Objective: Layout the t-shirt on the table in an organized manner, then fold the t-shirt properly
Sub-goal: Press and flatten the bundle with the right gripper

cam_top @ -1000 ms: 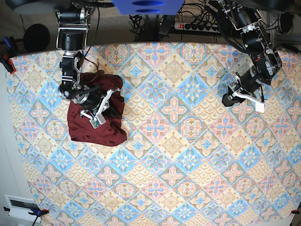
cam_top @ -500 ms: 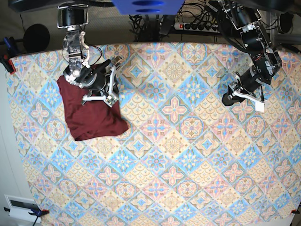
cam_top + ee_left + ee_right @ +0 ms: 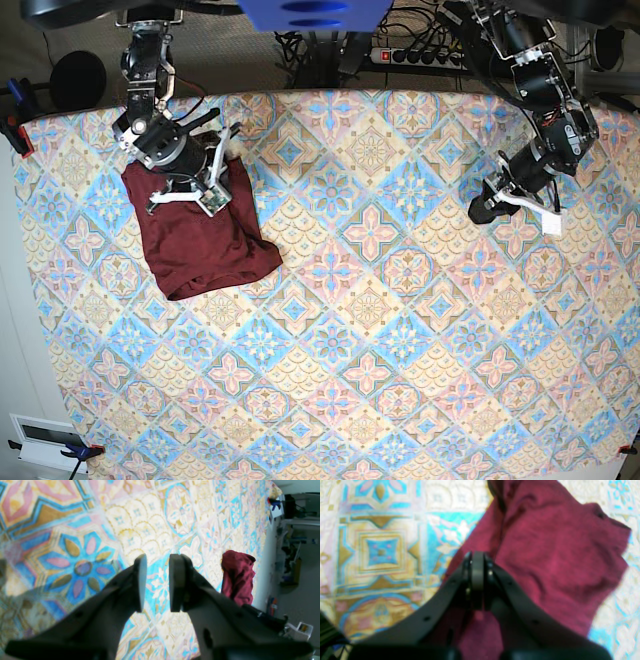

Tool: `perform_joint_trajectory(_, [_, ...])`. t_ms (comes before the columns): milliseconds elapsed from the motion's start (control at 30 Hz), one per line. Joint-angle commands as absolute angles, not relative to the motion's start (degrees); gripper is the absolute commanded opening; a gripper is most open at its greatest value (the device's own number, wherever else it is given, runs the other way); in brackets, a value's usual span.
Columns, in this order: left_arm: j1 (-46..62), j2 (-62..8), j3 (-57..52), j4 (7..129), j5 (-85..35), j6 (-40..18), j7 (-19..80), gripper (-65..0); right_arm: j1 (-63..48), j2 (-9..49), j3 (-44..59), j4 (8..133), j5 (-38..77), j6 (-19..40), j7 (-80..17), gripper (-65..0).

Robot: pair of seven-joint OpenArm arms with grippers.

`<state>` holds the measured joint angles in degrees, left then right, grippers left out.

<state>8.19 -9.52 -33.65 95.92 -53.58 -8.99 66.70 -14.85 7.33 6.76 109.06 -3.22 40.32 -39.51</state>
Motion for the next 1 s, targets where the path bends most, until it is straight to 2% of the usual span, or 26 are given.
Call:
perform_joint_trajectory(0, [8.04,-10.15,-33.80,97.01,-54.64,-9.27,66.07,-50.8,-14.11,7.69,8.04,109.85,-2.77,40.00,-38.29,-65.0])
perform_joint_trajectory(233, [8.92,-10.15,-33.80,97.01,-54.64,-9.27,66.07,-50.8,-14.02,7.87,11.47,109.32,-2.77,40.00,-37.93,-65.0])
perform_joint_trajectory(533, [9.01,-10.15,-33.80,97.01,-54.64,-9.27,66.07,-50.8,-11.82,7.96,17.80,102.90,-2.77,40.00,-37.76,-65.0])
perform_joint_trajectory(700, [9.01,-10.15,-33.80,97.01,-54.64,-9.27,66.07,-50.8,-9.36,7.96,17.19,101.58,-2.86,40.00,-37.85,-65.0])
perform_joint_trajectory(967, [9.01,-10.15,-33.71,97.01,-54.64,-9.27,66.07,-50.8,-11.30,7.69,7.60,101.32,-2.86,40.00,-37.85,-65.0])
